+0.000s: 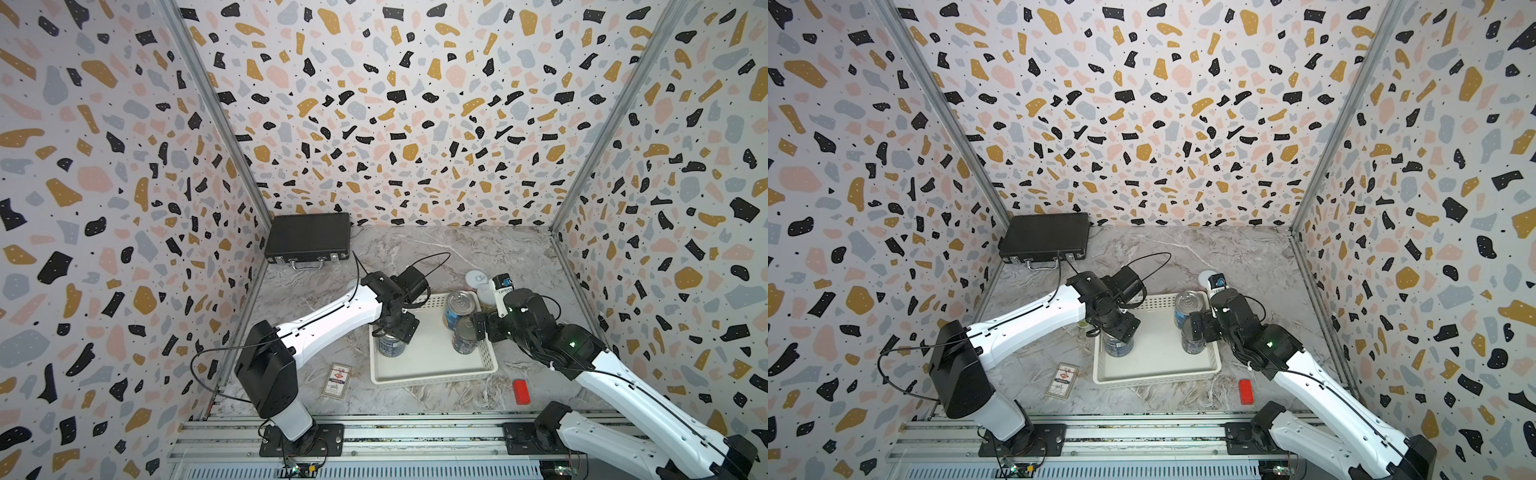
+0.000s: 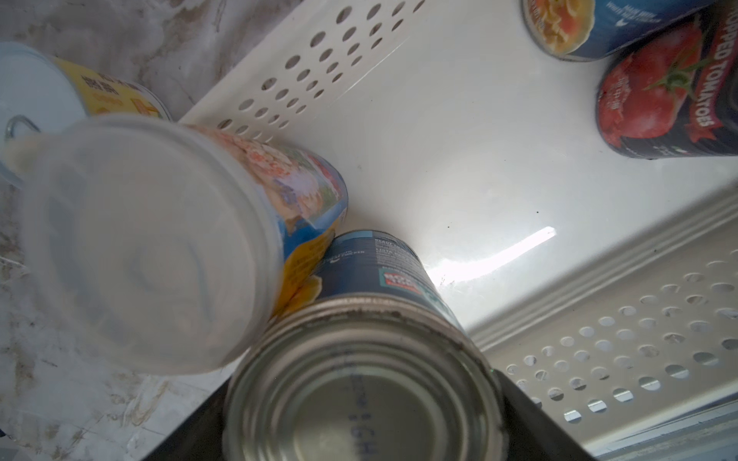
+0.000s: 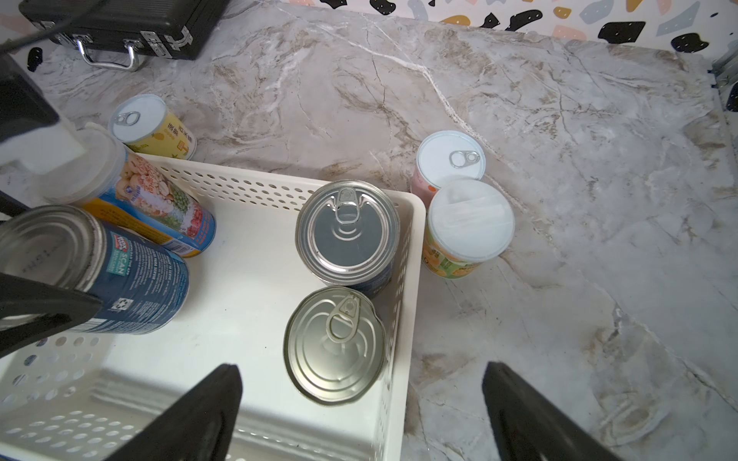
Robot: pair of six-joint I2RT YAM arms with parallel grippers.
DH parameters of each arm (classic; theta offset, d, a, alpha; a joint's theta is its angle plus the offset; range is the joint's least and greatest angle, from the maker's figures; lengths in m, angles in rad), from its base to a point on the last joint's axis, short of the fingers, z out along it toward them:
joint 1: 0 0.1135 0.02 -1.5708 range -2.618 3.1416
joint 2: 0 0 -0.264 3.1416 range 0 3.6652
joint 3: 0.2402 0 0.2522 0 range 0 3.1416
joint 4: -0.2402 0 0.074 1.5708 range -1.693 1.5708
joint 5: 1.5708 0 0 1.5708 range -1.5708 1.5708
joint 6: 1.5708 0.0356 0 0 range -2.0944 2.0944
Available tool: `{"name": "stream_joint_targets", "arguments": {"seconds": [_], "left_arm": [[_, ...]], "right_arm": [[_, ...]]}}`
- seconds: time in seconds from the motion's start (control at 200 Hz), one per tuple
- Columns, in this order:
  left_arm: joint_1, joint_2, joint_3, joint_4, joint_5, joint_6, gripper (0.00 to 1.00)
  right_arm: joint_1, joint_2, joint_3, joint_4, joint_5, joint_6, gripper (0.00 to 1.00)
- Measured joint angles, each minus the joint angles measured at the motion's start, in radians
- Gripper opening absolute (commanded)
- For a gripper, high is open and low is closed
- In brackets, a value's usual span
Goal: Put the canned food in the basket
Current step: Place the canned food in the basket.
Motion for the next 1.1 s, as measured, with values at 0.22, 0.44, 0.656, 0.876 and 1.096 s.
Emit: {"name": "stream_joint_targets", "arguments": {"seconds": [0.22, 0.44, 0.656, 0.876, 1.096], "left_arm": [[0.015, 0.024, -0.010, 0.012, -0.016, -0.041, 0.48], [0.038, 0.060, -0.025, 0.040, -0.020, -0.084, 0.47], [0.050, 0.058, -0.037, 0.048, -0.018, -0.125, 0.50], [0.081, 0.036, -0.067, 0.075, 0.011, -0.147, 0.52], [0.110, 0.030, -0.074, 0.081, -0.007, -0.158, 0.67]], "right_arm": [[0.000, 0.001, 0.000, 0.000, -0.001, 0.000, 1.00], [0.000, 0.006, 0.000, 0.000, -0.004, 0.000, 1.00], [0.000, 0.006, 0.000, 0.000, -0.005, 0.001, 1.00], [0.000, 0.006, 0.000, 0.000, -0.011, 0.003, 1.00], [0.000, 0.006, 0.000, 0.000, -0.011, 0.003, 1.00]]}}
